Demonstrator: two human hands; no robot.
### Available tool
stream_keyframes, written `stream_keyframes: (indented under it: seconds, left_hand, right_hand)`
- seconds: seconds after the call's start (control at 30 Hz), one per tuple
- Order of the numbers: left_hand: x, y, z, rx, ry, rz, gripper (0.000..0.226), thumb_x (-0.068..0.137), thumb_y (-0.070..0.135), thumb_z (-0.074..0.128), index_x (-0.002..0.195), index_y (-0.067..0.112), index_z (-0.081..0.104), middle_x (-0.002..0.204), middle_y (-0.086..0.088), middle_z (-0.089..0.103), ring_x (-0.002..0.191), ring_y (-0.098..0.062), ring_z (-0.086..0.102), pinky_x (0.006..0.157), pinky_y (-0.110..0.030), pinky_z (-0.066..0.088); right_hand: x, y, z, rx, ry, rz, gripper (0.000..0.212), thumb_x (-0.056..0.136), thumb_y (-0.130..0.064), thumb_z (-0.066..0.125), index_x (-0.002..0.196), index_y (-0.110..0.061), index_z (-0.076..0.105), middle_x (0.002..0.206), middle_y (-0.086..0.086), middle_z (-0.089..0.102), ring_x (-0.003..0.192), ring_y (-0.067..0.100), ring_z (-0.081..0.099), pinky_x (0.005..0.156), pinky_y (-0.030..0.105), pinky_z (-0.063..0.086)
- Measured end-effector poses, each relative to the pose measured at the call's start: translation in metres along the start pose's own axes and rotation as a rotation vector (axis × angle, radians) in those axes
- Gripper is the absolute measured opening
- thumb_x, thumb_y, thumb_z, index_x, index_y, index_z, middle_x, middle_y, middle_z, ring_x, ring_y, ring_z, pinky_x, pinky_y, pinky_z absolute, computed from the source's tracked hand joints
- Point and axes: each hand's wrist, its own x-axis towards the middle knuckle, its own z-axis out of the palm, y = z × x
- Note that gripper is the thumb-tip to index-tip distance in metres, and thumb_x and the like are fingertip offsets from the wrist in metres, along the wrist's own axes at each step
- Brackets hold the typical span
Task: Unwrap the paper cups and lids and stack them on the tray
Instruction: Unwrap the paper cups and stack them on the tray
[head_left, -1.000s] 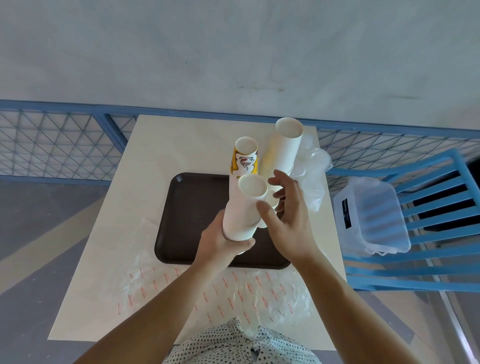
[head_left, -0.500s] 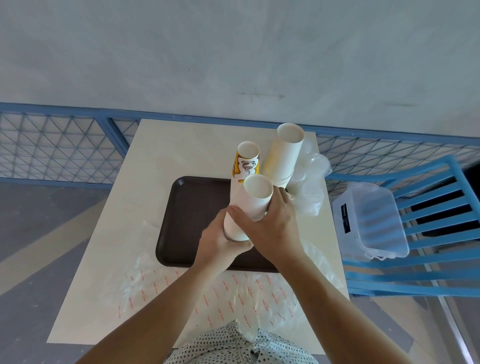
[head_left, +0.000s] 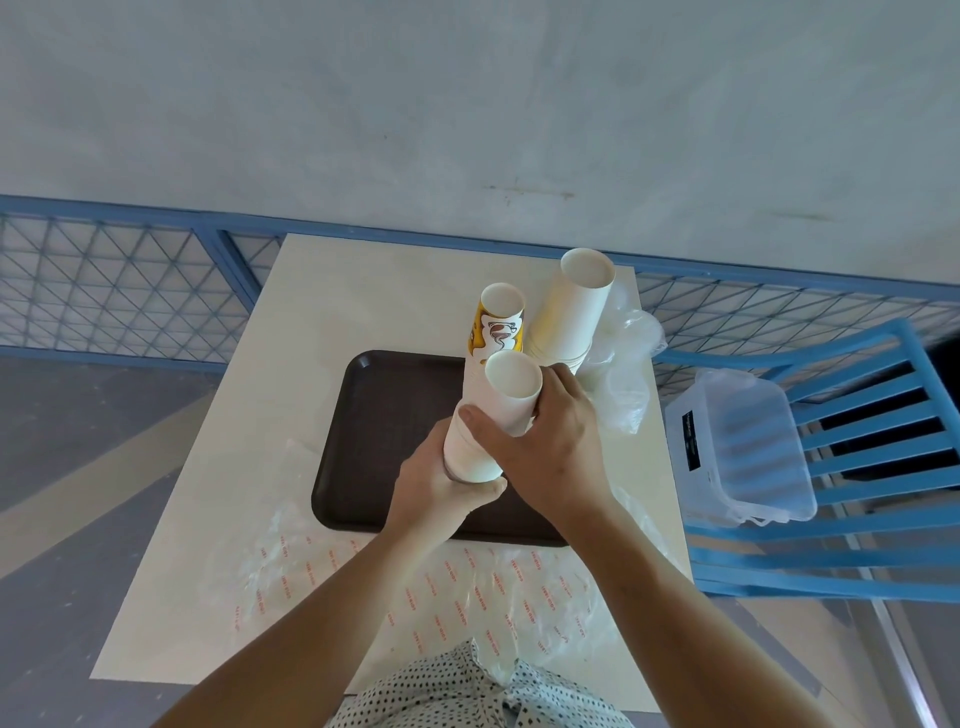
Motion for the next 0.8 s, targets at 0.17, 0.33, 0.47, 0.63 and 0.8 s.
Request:
stream_keyframes:
  seconds: [0.17,0.33,0.47,0.63,0.8]
  left_hand:
    - [0.002,-0.0015,-0.0014,0.015,0.0,0.018,0.075,0.066,0.043,0.097,0.128,0.045,0.054,0.115,0.021,0.07,0.108,-0.003,0.067,0.092,-0.035,0.062]
    - [0.0033,-0.0012,-0.0029,0.031,0.01,0.025,0.072,0.068,0.041,0.096,0.126,0.046,0.054,0.114,0.023,0.069,0.107,0.003,0.065,0.092,-0.032,0.061]
    - [0.0038,-0.0019,-0.0035,0.029,0.006,0.02,0.072,0.067,0.038,0.096,0.127,0.044,0.055,0.113,0.022,0.07,0.107,-0.001,0.066,0.091,-0.034,0.062]
    - [0.003,-0.0028,-0.0044,0.027,0.007,0.003,0.071,0.067,0.035,0.095,0.124,0.048,0.056,0.112,0.025,0.07,0.105,0.001,0.067,0.089,-0.034,0.062]
    - [0.0034,-0.0018,-0.0051,0.049,0.019,0.011,0.068,0.068,0.032,0.095,0.123,0.044,0.057,0.107,0.026,0.07,0.102,0.0,0.067,0.087,-0.028,0.061]
  right_hand:
    - [0.0005,-0.0007,-0.0024,0.005,0.0,-0.029,0.059,0.073,-0.057,0.084,0.111,-0.015,0.065,0.1,-0.004,0.063,0.089,0.015,0.063,0.078,0.037,0.058]
    - [0.0008,-0.004,-0.0045,0.012,0.031,-0.037,0.064,0.072,-0.064,0.076,0.11,-0.015,0.065,0.098,-0.006,0.062,0.087,0.013,0.061,0.077,0.033,0.057]
    - [0.0028,-0.004,-0.0049,0.02,0.035,-0.032,0.065,0.071,-0.065,0.076,0.11,-0.014,0.064,0.099,-0.006,0.062,0.087,0.013,0.062,0.077,0.035,0.058]
    - [0.0042,-0.0015,-0.0067,0.041,0.034,-0.002,0.064,0.07,-0.068,0.073,0.105,-0.015,0.064,0.094,-0.008,0.061,0.082,0.007,0.058,0.073,0.023,0.053]
    - [0.0073,-0.0022,-0.0106,0.092,0.064,0.011,0.062,0.071,-0.062,0.079,0.109,-0.015,0.066,0.096,-0.009,0.06,0.087,-0.002,0.059,0.071,0.003,0.042]
